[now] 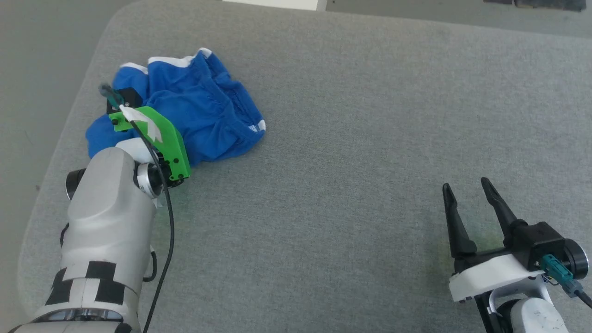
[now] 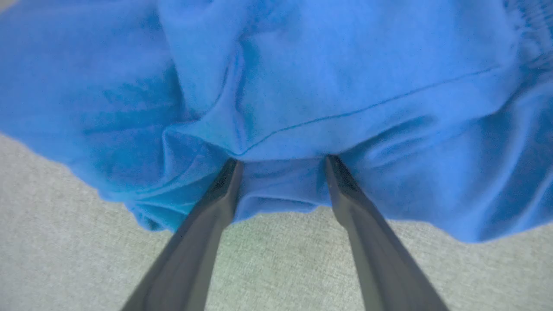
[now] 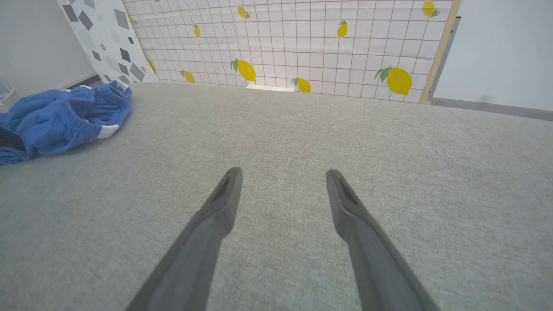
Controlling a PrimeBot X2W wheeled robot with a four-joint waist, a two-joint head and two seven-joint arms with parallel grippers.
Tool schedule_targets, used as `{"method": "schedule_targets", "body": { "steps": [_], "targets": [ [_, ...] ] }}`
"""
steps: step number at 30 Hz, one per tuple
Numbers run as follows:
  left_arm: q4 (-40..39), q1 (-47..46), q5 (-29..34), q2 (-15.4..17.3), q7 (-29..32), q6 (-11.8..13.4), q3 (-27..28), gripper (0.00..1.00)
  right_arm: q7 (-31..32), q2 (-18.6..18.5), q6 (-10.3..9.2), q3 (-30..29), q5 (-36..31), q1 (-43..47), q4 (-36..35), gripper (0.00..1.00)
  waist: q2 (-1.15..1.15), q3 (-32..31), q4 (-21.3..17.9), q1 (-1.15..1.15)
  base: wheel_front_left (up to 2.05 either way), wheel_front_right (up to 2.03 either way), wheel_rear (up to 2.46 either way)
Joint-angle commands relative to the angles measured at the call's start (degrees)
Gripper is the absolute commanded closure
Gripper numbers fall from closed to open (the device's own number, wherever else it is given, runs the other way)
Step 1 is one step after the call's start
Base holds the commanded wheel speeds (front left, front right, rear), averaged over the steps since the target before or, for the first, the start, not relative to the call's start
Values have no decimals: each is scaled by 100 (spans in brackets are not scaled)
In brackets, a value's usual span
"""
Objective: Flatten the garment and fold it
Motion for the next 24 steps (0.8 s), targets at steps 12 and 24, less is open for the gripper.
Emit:
{"method": "schedule_targets", "body": {
  "steps": [12,24],
  "targets": [
    [-297,76,-351,-118,-1008,-124,239,100,39,0,-8,36,-3,-82,-23,0,0,-99,180,-1,0,0,0],
    [-1375,-731,-474,214,-1867,-777,175,100,-241,0,-8,294,418,0,544,0,0,-1022,158,-1,0,0,0]
  ]
}}
